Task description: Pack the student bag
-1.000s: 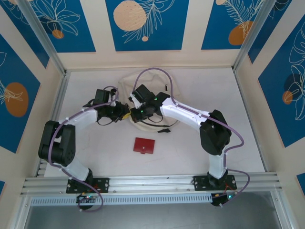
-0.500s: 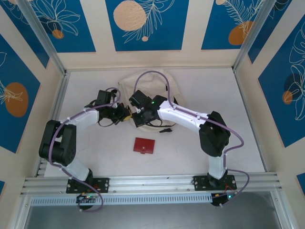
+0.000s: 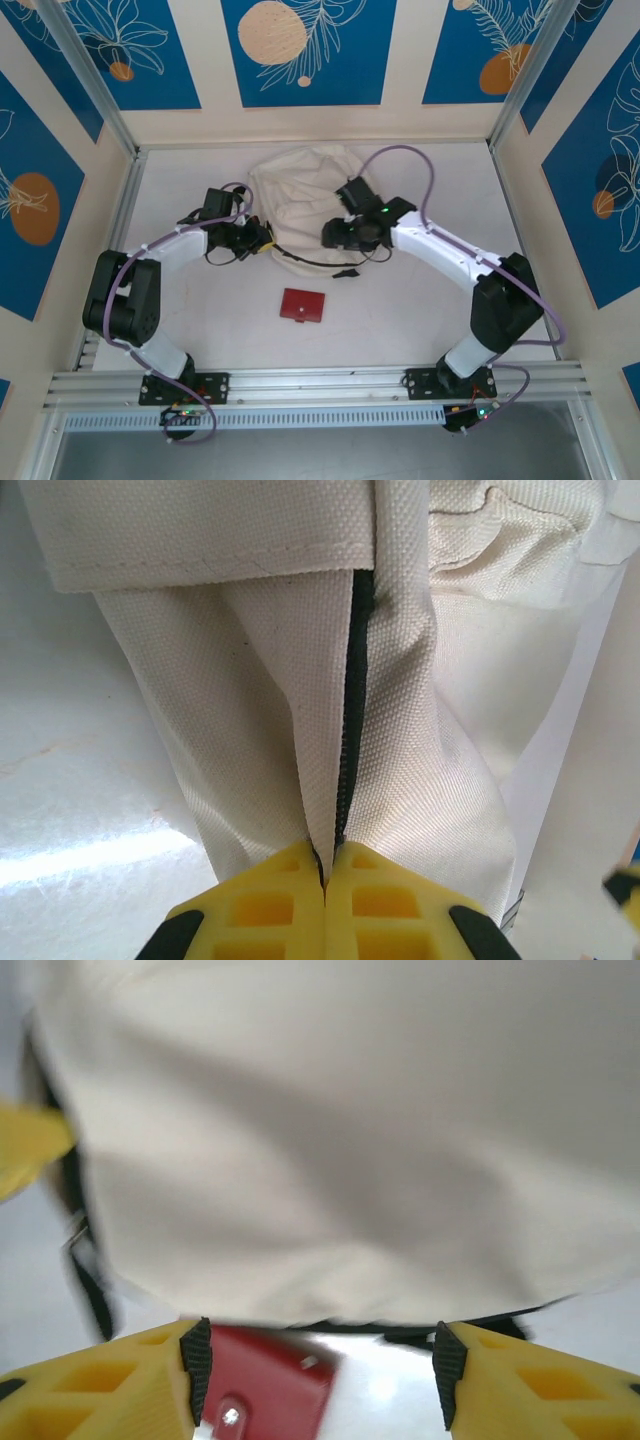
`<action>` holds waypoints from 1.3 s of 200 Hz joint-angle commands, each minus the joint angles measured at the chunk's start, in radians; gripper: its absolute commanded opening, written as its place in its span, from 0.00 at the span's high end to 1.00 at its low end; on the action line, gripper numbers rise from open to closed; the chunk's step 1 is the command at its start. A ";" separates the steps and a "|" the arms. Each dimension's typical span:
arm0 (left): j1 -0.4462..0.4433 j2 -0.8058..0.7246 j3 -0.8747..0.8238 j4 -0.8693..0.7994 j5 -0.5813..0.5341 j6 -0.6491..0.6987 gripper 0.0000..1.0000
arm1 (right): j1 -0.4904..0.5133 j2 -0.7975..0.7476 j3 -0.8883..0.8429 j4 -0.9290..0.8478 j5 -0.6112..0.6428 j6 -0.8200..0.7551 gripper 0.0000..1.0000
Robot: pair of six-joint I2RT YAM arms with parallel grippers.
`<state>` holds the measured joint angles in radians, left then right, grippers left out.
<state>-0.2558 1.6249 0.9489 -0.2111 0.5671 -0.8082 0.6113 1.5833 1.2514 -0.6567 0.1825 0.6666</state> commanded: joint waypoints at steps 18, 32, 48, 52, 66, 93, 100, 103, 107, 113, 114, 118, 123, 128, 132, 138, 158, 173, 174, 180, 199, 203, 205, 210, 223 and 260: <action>0.009 0.006 0.034 -0.026 -0.012 0.030 0.97 | -0.146 0.116 0.000 0.002 0.002 -0.024 0.37; 0.009 0.007 0.036 -0.031 -0.010 0.033 0.97 | -0.179 0.175 0.037 -0.003 -0.001 -0.065 0.36; 0.008 0.006 0.037 -0.037 -0.011 0.035 0.97 | -0.206 0.230 0.068 0.017 -0.059 -0.120 0.33; 0.009 0.004 0.037 -0.039 -0.012 0.036 0.96 | -0.210 0.241 0.078 0.018 -0.066 -0.133 0.32; 0.009 0.004 0.037 -0.041 -0.009 0.037 0.96 | -0.220 0.276 0.101 0.034 -0.091 -0.186 0.28; 0.009 0.004 0.038 -0.044 -0.005 0.037 0.96 | -0.232 0.336 0.153 0.039 -0.103 -0.251 0.26; 0.008 0.004 0.037 -0.044 -0.005 0.037 0.96 | -0.234 0.346 0.159 0.045 -0.112 -0.265 0.26; 0.009 0.004 0.037 -0.045 -0.006 0.038 0.96 | -0.235 0.349 0.162 0.047 -0.118 -0.268 0.26; 0.009 0.003 0.037 -0.046 -0.007 0.038 0.96 | -0.235 0.351 0.164 0.050 -0.127 -0.277 0.28; 0.009 0.003 0.039 -0.047 -0.006 0.038 0.96 | -0.235 0.350 0.166 0.056 -0.136 -0.284 0.30; 0.008 0.003 0.039 -0.047 -0.007 0.038 0.96 | -0.234 0.350 0.167 0.056 -0.139 -0.284 0.31; 0.009 0.002 0.039 -0.048 -0.007 0.038 0.96 | -0.235 0.346 0.165 0.059 -0.143 -0.286 0.33; 0.009 0.001 0.039 -0.050 -0.007 0.039 0.96 | -0.235 0.344 0.164 0.063 -0.150 -0.288 0.37; 0.009 0.001 0.038 -0.050 -0.008 0.038 0.96 | -0.235 0.340 0.165 0.064 -0.154 -0.290 0.43; 0.009 0.001 0.038 -0.049 -0.008 0.038 0.96 | -0.235 0.339 0.166 0.065 -0.156 -0.292 0.47; 0.009 0.001 0.039 -0.049 -0.008 0.038 0.96 | -0.234 0.339 0.168 0.062 -0.153 -0.294 0.56; 0.009 0.003 0.039 -0.049 -0.007 0.038 0.96 | -0.225 0.335 0.192 0.031 -0.093 -0.301 0.80; 0.009 0.003 0.038 -0.051 -0.008 0.040 0.96 | -0.208 0.318 0.222 0.007 0.005 -0.311 0.89; 0.009 0.002 0.037 -0.051 -0.007 0.041 0.96 | -0.206 0.316 0.223 0.006 0.013 -0.313 0.90; 0.009 0.001 0.037 -0.052 -0.008 0.042 0.96 | -0.199 0.304 0.237 0.002 0.056 -0.320 0.91; 0.008 0.000 0.035 -0.053 -0.007 0.046 0.96 | -0.190 0.269 0.289 0.009 0.137 -0.346 0.94; 0.009 -0.001 0.034 -0.054 -0.006 0.046 0.96 | -0.193 0.264 0.300 0.013 0.146 -0.352 0.94; 0.009 -0.001 0.034 -0.053 -0.007 0.046 0.95 | -0.193 0.263 0.306 0.014 0.150 -0.355 0.94; 0.008 -0.002 0.033 -0.053 -0.004 0.044 0.95 | -0.194 0.261 0.320 0.019 0.155 -0.362 0.94; 0.009 -0.006 0.031 -0.050 -0.002 0.043 0.94 | -0.198 0.266 0.359 0.026 0.157 -0.380 0.95; 0.009 -0.015 0.028 -0.052 -0.003 0.046 0.93 | -0.209 0.275 0.376 0.157 0.130 -0.437 0.97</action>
<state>-0.2558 1.6245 0.9619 -0.2203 0.5690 -0.7849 0.4240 1.8908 1.6104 -0.6384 0.2668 0.2913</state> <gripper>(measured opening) 0.070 0.062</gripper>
